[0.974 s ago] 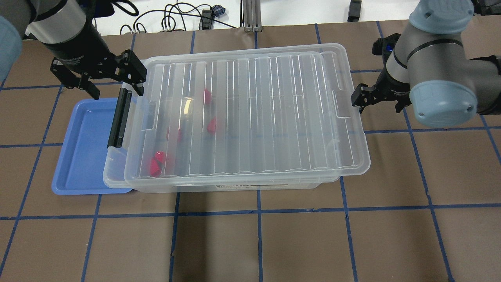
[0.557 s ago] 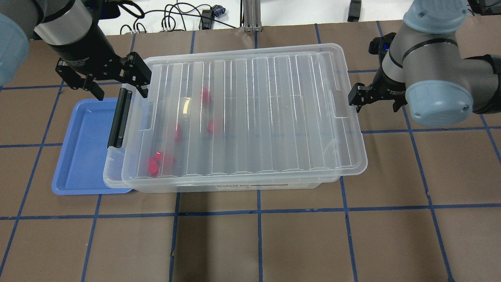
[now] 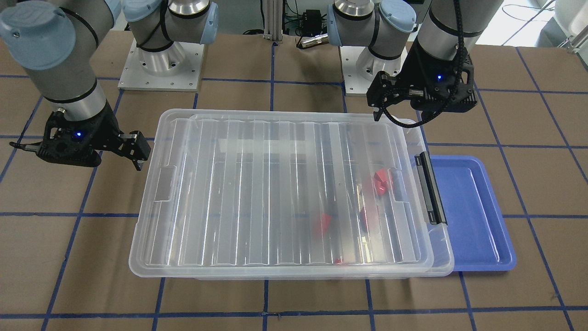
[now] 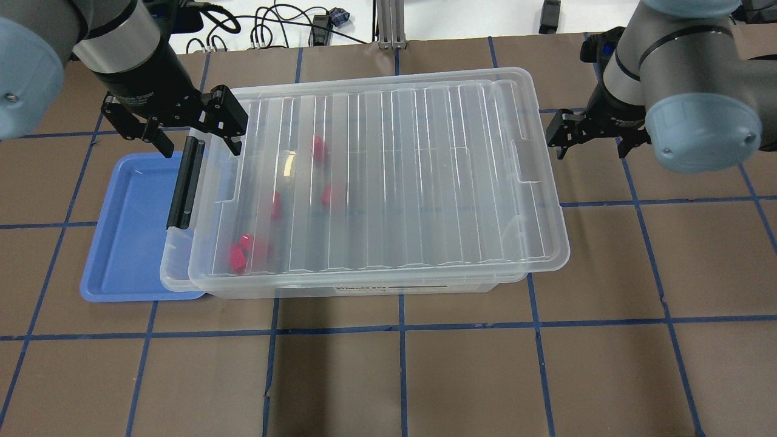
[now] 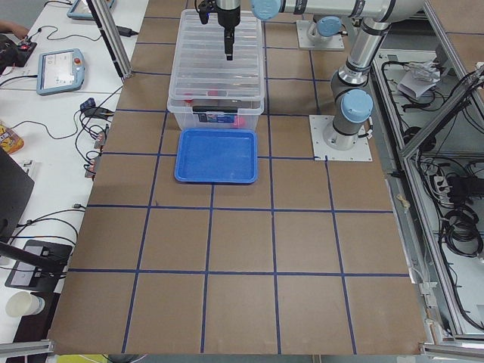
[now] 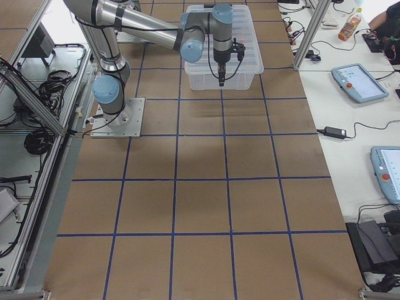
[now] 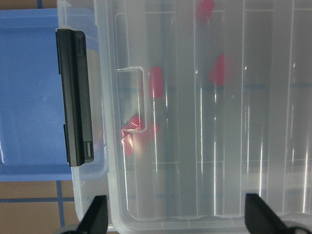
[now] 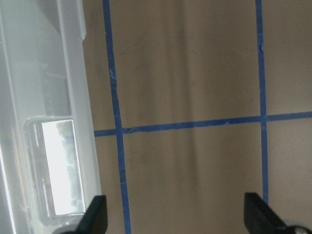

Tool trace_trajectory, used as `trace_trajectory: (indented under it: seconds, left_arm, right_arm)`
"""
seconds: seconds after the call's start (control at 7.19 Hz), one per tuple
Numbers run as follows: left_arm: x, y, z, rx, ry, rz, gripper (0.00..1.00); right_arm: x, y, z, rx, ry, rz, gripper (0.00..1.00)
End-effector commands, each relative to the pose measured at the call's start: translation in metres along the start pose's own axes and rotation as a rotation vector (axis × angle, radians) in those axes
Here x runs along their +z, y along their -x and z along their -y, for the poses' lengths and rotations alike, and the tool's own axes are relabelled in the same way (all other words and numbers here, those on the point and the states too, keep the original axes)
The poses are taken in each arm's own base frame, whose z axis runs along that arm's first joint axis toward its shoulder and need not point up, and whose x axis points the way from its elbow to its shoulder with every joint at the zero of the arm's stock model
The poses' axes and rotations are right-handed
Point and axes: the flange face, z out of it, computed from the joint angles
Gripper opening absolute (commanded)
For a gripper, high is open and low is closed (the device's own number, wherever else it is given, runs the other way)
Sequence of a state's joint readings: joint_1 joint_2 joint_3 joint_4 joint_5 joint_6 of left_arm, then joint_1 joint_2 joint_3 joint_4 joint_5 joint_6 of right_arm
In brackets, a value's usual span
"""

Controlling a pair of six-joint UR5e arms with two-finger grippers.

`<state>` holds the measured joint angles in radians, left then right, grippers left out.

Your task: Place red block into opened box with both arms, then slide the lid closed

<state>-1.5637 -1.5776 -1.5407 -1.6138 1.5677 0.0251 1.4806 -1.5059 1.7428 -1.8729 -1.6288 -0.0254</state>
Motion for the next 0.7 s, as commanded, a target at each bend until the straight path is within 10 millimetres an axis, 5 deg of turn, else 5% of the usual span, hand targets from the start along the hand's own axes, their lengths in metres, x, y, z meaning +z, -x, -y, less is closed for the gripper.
trace_trajectory:
  seconds: [0.0, 0.28, 0.56]
  left_arm:
    - [0.001, 0.0, 0.0, 0.0, 0.002, 0.0, 1.0]
    - [-0.004, 0.0, -0.006, -0.001, -0.006, 0.002, 1.0]
    - [-0.002, -0.001, -0.003, -0.003, -0.001, -0.001, 1.0]
  right_arm:
    - [-0.07, 0.018, -0.007, -0.026, 0.053, 0.005, 1.0]
    - [-0.089, 0.05, -0.016, 0.007, 0.028, -0.004, 1.0]
    - [-0.087, 0.051, -0.017, 0.016, 0.032, 0.011, 1.0]
